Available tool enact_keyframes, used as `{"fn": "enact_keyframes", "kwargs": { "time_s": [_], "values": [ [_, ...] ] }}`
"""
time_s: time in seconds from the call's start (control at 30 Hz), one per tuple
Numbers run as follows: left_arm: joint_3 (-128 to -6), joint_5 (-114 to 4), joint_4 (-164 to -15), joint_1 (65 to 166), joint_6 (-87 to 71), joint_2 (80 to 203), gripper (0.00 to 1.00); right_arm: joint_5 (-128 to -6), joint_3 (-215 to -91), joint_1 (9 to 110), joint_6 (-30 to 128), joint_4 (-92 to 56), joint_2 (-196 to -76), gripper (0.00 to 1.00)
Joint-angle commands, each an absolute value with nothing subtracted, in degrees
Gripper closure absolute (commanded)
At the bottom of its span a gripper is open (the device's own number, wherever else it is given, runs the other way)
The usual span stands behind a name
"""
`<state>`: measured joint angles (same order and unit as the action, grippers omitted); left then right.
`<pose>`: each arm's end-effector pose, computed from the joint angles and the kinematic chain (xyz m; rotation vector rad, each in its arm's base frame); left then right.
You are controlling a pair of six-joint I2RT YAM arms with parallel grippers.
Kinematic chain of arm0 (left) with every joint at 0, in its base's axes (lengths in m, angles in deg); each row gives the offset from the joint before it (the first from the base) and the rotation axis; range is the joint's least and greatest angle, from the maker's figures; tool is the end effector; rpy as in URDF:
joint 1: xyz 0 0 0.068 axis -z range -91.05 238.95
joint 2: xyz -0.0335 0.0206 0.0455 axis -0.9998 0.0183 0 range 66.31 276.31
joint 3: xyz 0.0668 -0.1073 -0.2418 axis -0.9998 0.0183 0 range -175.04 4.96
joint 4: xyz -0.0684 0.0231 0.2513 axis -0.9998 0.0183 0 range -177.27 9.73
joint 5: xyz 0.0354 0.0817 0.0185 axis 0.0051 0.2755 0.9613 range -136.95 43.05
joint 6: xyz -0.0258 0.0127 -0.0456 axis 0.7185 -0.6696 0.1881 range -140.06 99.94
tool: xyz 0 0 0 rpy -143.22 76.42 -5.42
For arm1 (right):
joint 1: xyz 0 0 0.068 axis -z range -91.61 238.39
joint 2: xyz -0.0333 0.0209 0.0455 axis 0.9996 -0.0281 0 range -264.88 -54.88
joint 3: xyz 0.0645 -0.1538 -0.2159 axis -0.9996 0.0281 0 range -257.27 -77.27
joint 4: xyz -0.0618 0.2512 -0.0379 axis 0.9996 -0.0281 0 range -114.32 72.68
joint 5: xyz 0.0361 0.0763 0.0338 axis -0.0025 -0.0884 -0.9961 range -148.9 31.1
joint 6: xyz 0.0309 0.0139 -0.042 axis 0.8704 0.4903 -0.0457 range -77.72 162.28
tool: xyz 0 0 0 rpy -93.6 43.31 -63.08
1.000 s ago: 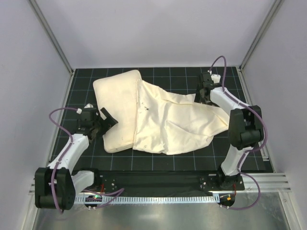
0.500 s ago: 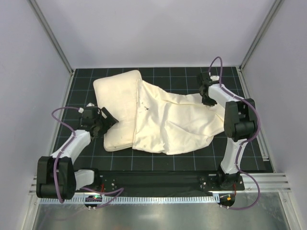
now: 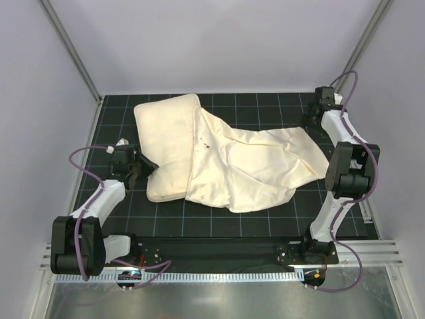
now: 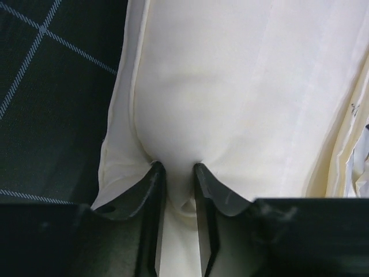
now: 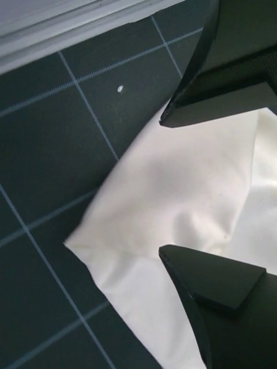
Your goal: Put the pillow into the pillowcase
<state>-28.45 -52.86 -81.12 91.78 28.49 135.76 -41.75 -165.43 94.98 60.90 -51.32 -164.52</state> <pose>0.2413 -0.0156 0.1916 -0.8711 2.2063 -0.5662 0.4159 -0.0586 0.2391 0.6593 2.4126 -0.2933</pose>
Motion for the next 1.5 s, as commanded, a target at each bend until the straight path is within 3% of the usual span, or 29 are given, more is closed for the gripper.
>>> {"fn": "enact_keyframes", "kwargs": {
  "time_s": [0.0, 0.17, 0.33, 0.5, 0.57, 0.63, 0.7, 0.8, 0.83, 0.87, 0.93, 1.07, 1.23, 1.27, 1.3, 1.33, 1.4, 1.47],
  "values": [
    [-30.4, -49.2, -84.1, 91.8, 29.4, 133.2, 0.75, -49.4, -162.5, 88.5, 56.6, -47.9, -158.8, 0.06],
    [-37.5, -38.7, -74.3, 91.4, 27.8, 130.3, 0.94, -46.8, -162.7, 83.4, 53.9, -52.1, -158.3, 0.04],
    [-36.6, -31.2, -71.6, 84.1, 28.3, 122.7, 0.97, -45.3, -156.2, 82.2, 54.7, -48.9, -157.9, 0.04],
    [-36.3, -28.7, -71.3, 82.4, 27.9, 117.4, 0.96, -38.3, -159.3, 81.8, 55.1, -50.8, -163.9, 0.07],
    [-37.4, -25.9, -68.4, 82.4, 27.5, 116.9, 0.88, -37.4, -161.3, 81.6, 55.0, -51.5, -165.3, 0.12],
    [-37.8, -22.6, -67.7, 82.4, 27.4, 115.6, 0.73, -35.5, -162.5, 81.2, 54.9, -52.6, -167.0, 0.17],
    [-37.5, -21.4, -67.7, 82.4, 27.9, 114.4, 0.71, -35.3, -162.7, 81.1, 54.7, -53.0, -167.6, 0.19],
    [-37.3, -20.3, -67.7, 82.4, 28.6, 113.1, 0.56, -34.1, -162.5, 81.3, 55.2, -53.0, -167.6, 0.56],
    [-37.4, -20.5, -67.7, 82.4, 28.5, 112.4, 0.35, -31.9, -163.0, 81.2, 55.4, -53.2, -167.8, 0.81],
    [-37.6, -21.3, -67.6, 82.4, 28.5, 112.2, 0.24, -30.1, -163.5, 81.4, 55.8, -53.5, -167.8, 0.94],
    [-37.6, -25.5, -68.6, 82.4, 28.1, 112.2, 0.13, -25.7, -164.8, 82.6, 57.1, -54.8, -167.5, 0.96],
    [-38.1, -33.0, -69.1, 83.2, 28.5, 115.9, 0.10, -25.1, -166.2, 89.6, 58.5, -54.7, -163.7, 0.96],
    [-42.0, -29.4, -68.4, 95.9, 27.7, 124.9, 0.09, -28.8, -173.2, 100.8, 60.6, -51.2, -164.6, 0.96],
    [-43.4, -27.3, -67.2, 98.1, 27.2, 128.5, 0.09, -30.5, -176.5, 101.6, 60.7, -52.4, -166.1, 0.94],
    [-46.5, -26.0, -66.0, 102.1, 26.3, 130.1, 0.09, -30.9, -180.4, 102.1, 60.8, -57.1, -170.7, 0.68],
    [-47.9, -25.3, -65.3, 103.6, 25.7, 131.6, 0.08, -30.9, -188.1, 102.3, 60.7, -59.7, -172.5, 0.52],
    [-50.7, -25.4, -63.6, 106.3, 24.0, 135.8, 0.09, -30.7, -193.4, 101.8, 61.7, -65.9, -175.4, 0.07],
    [-54.0, -27.0, -61.7, 107.1, 22.7, 138.4, 0.09, -32.3, -191.5, 100.5, 61.4, -64.5, -173.4, 0.05]
  ]
}}
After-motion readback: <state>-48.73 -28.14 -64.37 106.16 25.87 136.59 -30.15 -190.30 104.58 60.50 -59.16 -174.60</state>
